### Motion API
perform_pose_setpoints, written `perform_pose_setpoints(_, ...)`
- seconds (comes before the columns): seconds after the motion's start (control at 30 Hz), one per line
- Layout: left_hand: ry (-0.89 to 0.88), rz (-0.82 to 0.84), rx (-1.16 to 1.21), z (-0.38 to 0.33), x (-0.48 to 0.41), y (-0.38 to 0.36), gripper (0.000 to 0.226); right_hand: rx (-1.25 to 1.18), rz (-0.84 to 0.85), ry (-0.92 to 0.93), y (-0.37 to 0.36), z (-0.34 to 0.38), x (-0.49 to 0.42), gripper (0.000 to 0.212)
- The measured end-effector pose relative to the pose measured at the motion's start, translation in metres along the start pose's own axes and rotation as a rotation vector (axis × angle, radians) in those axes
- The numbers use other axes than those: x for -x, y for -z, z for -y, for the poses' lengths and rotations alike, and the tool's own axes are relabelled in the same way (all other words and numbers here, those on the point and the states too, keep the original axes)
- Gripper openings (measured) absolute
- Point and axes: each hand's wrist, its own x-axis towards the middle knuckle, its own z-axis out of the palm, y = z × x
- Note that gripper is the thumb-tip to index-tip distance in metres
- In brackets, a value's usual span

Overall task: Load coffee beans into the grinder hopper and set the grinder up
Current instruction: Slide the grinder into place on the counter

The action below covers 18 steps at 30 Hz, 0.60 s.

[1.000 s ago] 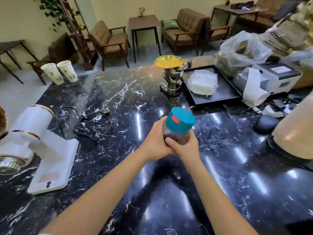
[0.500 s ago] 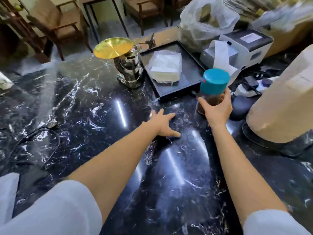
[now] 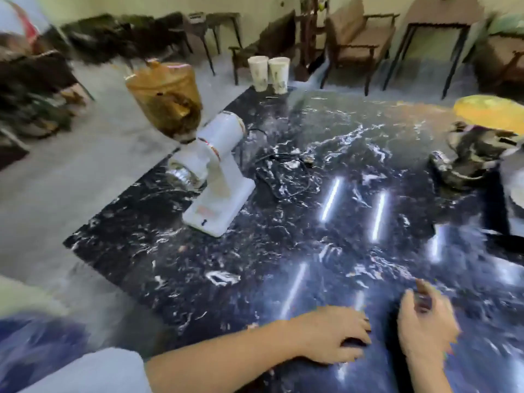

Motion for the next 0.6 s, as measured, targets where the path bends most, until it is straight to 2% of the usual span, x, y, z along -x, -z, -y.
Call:
perform_pose_setpoints(0.07,0.229,-0.194,0.047,0.015,0.07,0.015,0.015,-0.006,0.232,0.198,-0.048,0.041,0.042,0.037)
perform_pose_setpoints(0.13,0.439,-0.349,-0.02,0.031,0.132,0.029,0.014,-0.03,0.421,0.32,-0.087,0.075,0.078,0.017)
perform_pose_setpoints(0.2,0.625,-0.491,-0.11,0.049,0.186,0.042,0.016,-0.036,0.577,0.421,-0.12,0.105,0.108,0.02)
perform_pose_setpoints(0.27,0.815,-0.597,-0.158,0.071,0.224,0.057,0.02,-0.037,0.642,0.507,-0.143,0.127,0.129,0.019)
perform_pose_setpoints(0.33,0.922,-0.643,-0.169,0.097,0.248,0.073,0.024,0.005,0.68,0.529,-0.164,0.146,0.143,0.018)
perform_pose_setpoints(0.43,0.879,-0.549,-0.129,0.129,0.252,0.092,0.034,0.185,0.708,0.56,-0.189,0.166,0.148,0.016)
perform_pose_setpoints(0.53,0.701,-0.363,-0.166,0.148,0.237,0.1,0.037,0.356,0.707,0.553,-0.204,0.18,0.152,0.012)
perform_pose_setpoints(0.6,0.585,-0.327,-0.204,0.154,0.228,0.102,0.031,0.43,0.666,0.523,-0.209,0.185,0.155,0.015)
